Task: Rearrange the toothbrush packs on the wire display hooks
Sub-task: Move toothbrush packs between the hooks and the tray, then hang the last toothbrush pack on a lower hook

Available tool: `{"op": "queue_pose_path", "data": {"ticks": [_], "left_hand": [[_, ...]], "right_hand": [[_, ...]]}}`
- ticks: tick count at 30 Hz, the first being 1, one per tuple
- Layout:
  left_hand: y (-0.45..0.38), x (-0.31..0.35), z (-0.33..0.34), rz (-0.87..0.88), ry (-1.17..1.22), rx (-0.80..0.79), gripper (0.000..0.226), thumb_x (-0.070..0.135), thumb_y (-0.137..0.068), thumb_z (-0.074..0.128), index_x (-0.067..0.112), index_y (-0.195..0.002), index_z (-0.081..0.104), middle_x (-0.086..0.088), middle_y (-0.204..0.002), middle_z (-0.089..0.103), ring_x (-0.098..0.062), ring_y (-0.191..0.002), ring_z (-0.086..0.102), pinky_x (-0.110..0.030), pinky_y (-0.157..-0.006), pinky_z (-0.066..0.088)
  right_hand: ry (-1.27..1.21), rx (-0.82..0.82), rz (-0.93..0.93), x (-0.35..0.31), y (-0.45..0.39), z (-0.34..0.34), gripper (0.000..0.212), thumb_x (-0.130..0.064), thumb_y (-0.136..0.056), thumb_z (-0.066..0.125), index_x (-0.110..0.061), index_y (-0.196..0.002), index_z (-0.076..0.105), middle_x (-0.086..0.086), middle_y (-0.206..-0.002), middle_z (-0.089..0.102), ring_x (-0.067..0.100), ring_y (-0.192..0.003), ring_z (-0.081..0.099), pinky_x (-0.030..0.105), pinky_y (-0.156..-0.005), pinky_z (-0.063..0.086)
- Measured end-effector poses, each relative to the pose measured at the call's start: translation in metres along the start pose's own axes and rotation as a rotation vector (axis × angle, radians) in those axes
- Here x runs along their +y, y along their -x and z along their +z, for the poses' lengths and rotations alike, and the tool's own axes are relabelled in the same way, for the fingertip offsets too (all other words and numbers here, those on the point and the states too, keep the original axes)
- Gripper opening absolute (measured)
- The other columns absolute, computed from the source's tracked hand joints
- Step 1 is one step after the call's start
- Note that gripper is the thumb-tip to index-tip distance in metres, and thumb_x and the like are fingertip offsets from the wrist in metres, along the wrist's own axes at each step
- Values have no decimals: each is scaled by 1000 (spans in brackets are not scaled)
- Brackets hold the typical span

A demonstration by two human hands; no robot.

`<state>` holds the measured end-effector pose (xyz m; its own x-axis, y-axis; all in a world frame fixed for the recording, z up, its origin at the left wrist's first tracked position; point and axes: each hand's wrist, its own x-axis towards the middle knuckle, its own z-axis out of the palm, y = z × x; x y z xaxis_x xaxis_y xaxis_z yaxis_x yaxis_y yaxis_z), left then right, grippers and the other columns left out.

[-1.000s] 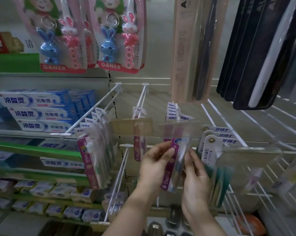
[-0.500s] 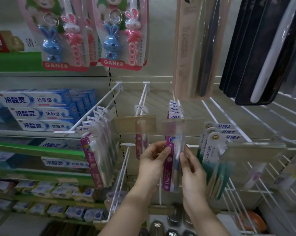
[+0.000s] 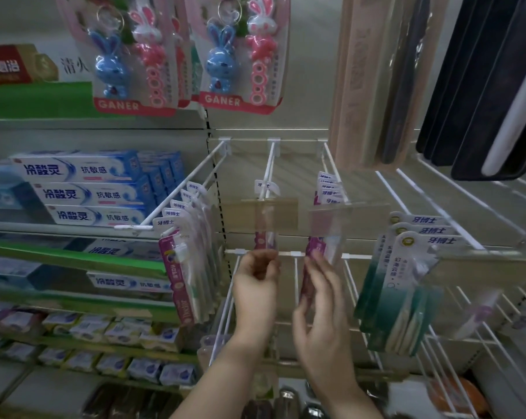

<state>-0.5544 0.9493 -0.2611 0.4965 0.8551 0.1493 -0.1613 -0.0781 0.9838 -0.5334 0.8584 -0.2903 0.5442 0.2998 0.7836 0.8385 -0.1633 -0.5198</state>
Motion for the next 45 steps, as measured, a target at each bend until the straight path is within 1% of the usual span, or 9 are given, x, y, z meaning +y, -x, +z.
{"op": "queue_pose_path", "data": {"ticks": [5, 11, 18, 23, 27, 31, 35, 39, 45], "left_hand": [[-18, 17, -9, 2, -34, 68, 17, 1, -92, 51, 17, -97, 55, 5, -90, 62, -12, -85, 59, -22, -79, 49], [-54, 28, -4, -205, -173, -71, 30, 16, -95, 51, 11, -125, 52, -11, -105, 63, -15, -74, 58, -14, -47, 44], [-50, 39, -10, -128, -206, -183, 33, 6, -97, 46, 23, -69, 49, 9, -44, 52, 9, -32, 47, -3, -36, 33], [-25, 40, -21, -97, -45, -211, 23, 5, -97, 46, 22, -84, 53, -7, -58, 53, -8, -44, 50, -18, -45, 41], [-10, 39, -28, -55, -74, -241, 31, 8, -97, 45, 32, -114, 54, 3, -97, 68, -12, -90, 66, -28, -84, 53], [-5, 38, -31, -90, -139, -226, 38, 14, -97, 46, 40, -123, 45, 0, -119, 64, -19, -113, 60, -45, -101, 46], [-2, 34, -33, -94, -174, -212, 48, 16, -96, 47, 33, -140, 38, -1, -128, 59, -18, -118, 57, -44, -102, 45], [6, 37, -35, -55, -137, -203, 51, 7, -96, 47, 36, -136, 37, 14, -115, 54, 8, -101, 54, -9, -85, 46], [30, 33, -34, 94, -129, -10, 33, -1, -90, 52, 20, -116, 49, 13, -100, 56, 1, -94, 55, -13, -80, 44]], "right_hand": [[-158, -279, 252, -7, -32, 17, 61, -5, -90, 50, -33, -141, 30, -23, -136, 32, -16, -126, 29, 0, -101, 22], [-219, -468, 584, 0, -88, 55, 65, -25, -97, 46, -30, -150, 9, 9, -139, 46, 36, -113, 58, 37, -94, 50], [-265, -528, 634, 0, -95, 53, 29, -15, -98, 42, -11, -126, 50, -6, -72, 55, 2, -61, 53, 3, -46, 38], [-354, -464, 619, -13, -77, 39, 59, -15, -96, 46, -49, -136, 20, -8, -90, 61, 5, -71, 59, 11, -61, 48], [-364, -502, 609, -16, -69, 29, 62, -11, -96, 47, -41, -143, 20, -32, -84, 48, -16, -63, 52, -1, -56, 41], [-352, -542, 604, -22, -63, 26, 64, -16, -96, 48, -31, -148, 15, -16, -109, 58, -4, -77, 53, 4, -57, 41], [-323, -557, 619, -27, -63, 19, 68, -19, -97, 47, -28, -151, 7, 0, -127, 55, 5, -89, 48, 7, -65, 38], [-313, -543, 582, -30, -59, 11, 69, -16, -97, 46, -29, -151, 4, -5, -142, 46, -1, -103, 45, 14, -88, 34], [-356, -435, 532, -22, -38, -17, 57, -15, -95, 49, -39, -141, 27, -17, -146, 34, 2, -134, 34, 34, -114, 30]]}}
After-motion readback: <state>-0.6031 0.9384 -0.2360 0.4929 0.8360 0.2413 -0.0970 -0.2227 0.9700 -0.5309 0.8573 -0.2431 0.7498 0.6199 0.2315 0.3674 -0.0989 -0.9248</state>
